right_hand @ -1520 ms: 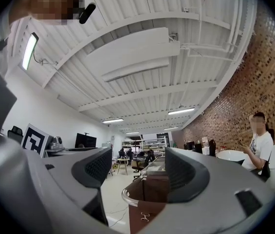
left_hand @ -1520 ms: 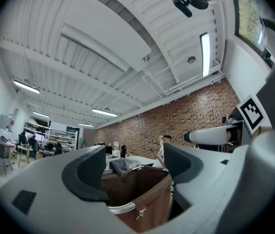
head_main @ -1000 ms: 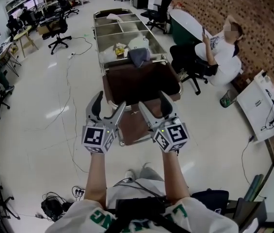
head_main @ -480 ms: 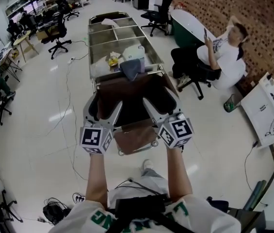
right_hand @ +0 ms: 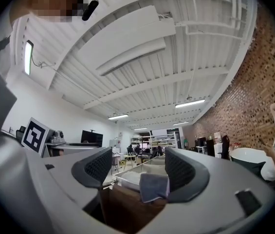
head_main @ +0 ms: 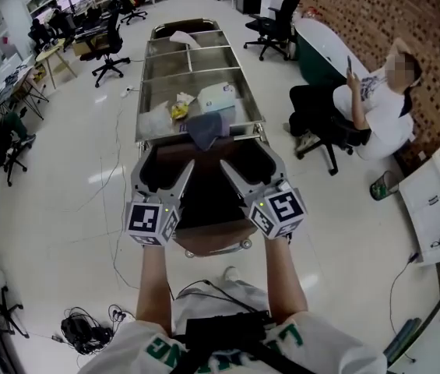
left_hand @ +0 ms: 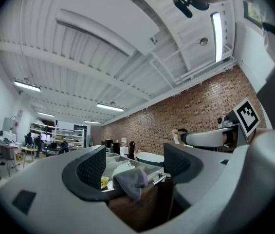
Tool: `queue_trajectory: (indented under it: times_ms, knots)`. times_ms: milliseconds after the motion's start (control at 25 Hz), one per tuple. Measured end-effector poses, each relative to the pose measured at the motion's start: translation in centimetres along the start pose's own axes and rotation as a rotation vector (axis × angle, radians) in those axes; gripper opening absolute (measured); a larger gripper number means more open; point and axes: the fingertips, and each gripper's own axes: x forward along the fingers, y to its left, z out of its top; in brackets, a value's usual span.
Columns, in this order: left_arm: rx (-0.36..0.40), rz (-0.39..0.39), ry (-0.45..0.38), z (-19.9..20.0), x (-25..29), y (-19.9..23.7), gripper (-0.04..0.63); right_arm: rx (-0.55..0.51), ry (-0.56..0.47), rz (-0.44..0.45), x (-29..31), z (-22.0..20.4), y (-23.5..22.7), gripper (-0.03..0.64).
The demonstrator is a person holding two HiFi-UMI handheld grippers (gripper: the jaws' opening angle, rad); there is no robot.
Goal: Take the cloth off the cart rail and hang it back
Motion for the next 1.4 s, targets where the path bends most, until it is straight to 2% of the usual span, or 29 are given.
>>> queue_trajectory:
  times_ms: [360, 560, 680, 920, 1040, 1160, 1400]
  knots:
    - [0.003, 0.055, 0.018, -0.9, 1.2, 2.5, 0.357, -0.004, 0.029, 0.059, 3.0, -1.7, -1.4, 0.351]
    - [-0.006, 0.035, 0.025, -0.9, 1.7, 4.3, 0.357, -0.038, 0.035, 0.058, 4.1, -1.7, -1.2, 0.351]
    - [-0.005, 0.007, 0.046, -0.9, 1.9, 5.0, 0.357, -0.086, 0.084, 0.082, 5.0, -1.7, -1.6, 0.351]
    - [-0.009, -0.006, 0.044, -0.5, 1.1, 7.1, 0.357, -0.424, 0.310, 0.312, 10.0, -2.3, -1.5, 0.353]
    - [-0.014, 0.004, 0.043, -0.5, 0.6, 8.2, 0.357, -0.570, 0.463, 0.466, 12.6, -4.6, -0.8, 0.353]
    - [-0.016, 0.018, 0.046, -0.3, -0.3, 9.3, 0.357, -0.651, 0.604, 0.603, 14.5, -7.7, -0.7, 0.353]
    - [-0.013, 0.060, 0.048, 0.3, -2.4, 11.9, 0.357, -0.782, 0.880, 0.779, 16.9, -12.9, -2.1, 0.359]
